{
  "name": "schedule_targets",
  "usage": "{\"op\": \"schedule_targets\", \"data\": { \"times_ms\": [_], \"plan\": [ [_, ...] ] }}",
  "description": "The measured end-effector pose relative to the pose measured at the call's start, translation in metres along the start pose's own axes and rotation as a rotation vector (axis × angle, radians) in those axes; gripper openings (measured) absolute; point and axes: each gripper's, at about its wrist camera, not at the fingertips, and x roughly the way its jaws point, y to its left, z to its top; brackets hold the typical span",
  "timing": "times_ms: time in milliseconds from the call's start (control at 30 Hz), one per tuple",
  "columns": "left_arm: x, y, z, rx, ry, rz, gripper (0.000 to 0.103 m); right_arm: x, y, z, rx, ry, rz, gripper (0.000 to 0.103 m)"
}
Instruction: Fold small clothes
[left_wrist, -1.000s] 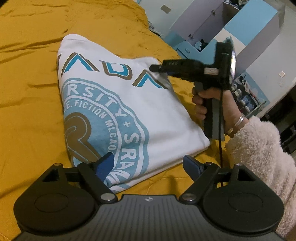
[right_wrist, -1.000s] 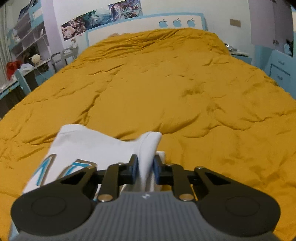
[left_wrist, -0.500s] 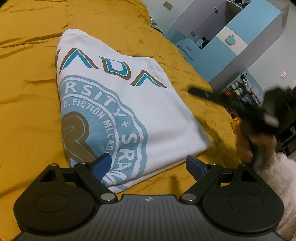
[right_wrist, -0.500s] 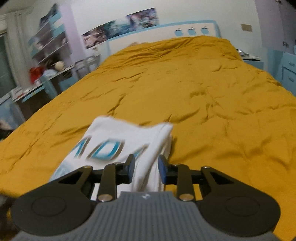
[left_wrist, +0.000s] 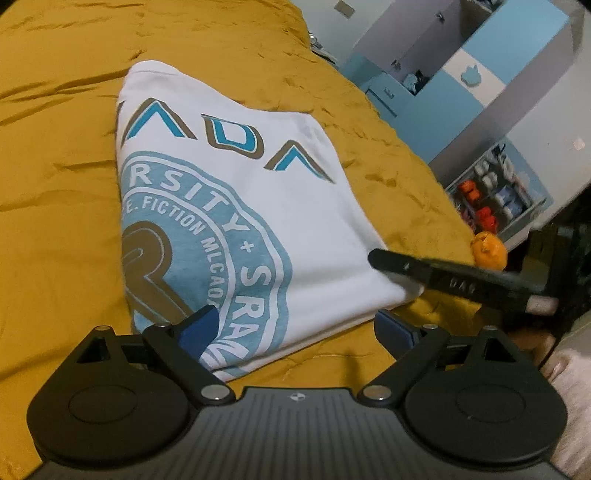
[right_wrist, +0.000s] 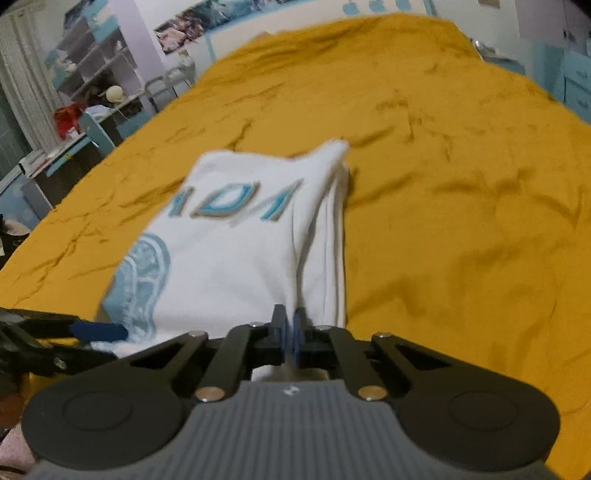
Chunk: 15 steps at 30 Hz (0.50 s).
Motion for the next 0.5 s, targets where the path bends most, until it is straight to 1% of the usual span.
{"op": "schedule_targets", "data": {
  "times_ms": [33,67,100,133,200,233,267,300,333,367,433,467,500],
  "plan": [
    [-0.008,0.002,0.0,-0.016,-0.018,-0.002,0.095,-0.006,0.001,-0.001,0.006,-0.021,-0.004,0.003],
    [-0.02,0.004,-0.001,-0.017,-0.052,0.003,0.083,-0.013,0.002,-0.003,0.012,-0.044,-0.003,0.017],
    [-0.032,0.005,-0.005,0.007,-0.09,0.012,0.083,-0.022,0.003,-0.005,0.015,-0.063,-0.008,0.023],
    [-0.043,0.005,-0.009,0.043,-0.12,0.032,0.083,-0.03,0.003,-0.008,0.015,-0.077,-0.011,0.031],
    [-0.058,0.008,-0.018,0.096,-0.14,0.091,0.083,-0.04,0.003,-0.012,0.015,-0.068,-0.018,0.033],
    [-0.063,0.012,-0.023,0.098,-0.135,0.109,0.083,-0.043,0.003,-0.015,0.02,-0.06,-0.015,0.033],
    [-0.065,0.017,-0.027,0.092,-0.132,0.115,0.082,-0.044,0.004,-0.018,0.023,-0.059,-0.01,0.033],
    [-0.066,0.02,-0.029,0.09,-0.126,0.124,0.078,-0.045,0.005,-0.022,0.023,-0.06,-0.015,0.034],
    [-0.066,0.022,-0.032,0.092,-0.12,0.142,0.077,-0.045,0.005,-0.024,0.02,-0.059,-0.024,0.035],
    [-0.065,0.024,-0.032,0.094,-0.115,0.157,0.077,-0.045,0.007,-0.026,0.019,-0.06,-0.032,0.036],
    [-0.061,0.026,-0.033,0.091,-0.1,0.159,0.076,-0.046,0.008,-0.029,0.022,-0.064,-0.037,0.037],
    [-0.06,0.025,-0.034,0.093,-0.102,0.149,0.07,-0.046,0.01,-0.03,0.018,-0.066,-0.045,0.037],
    [-0.06,0.024,-0.034,0.101,-0.107,0.139,0.062,-0.046,0.011,-0.03,0.014,-0.067,-0.05,0.037]
  ]
}}
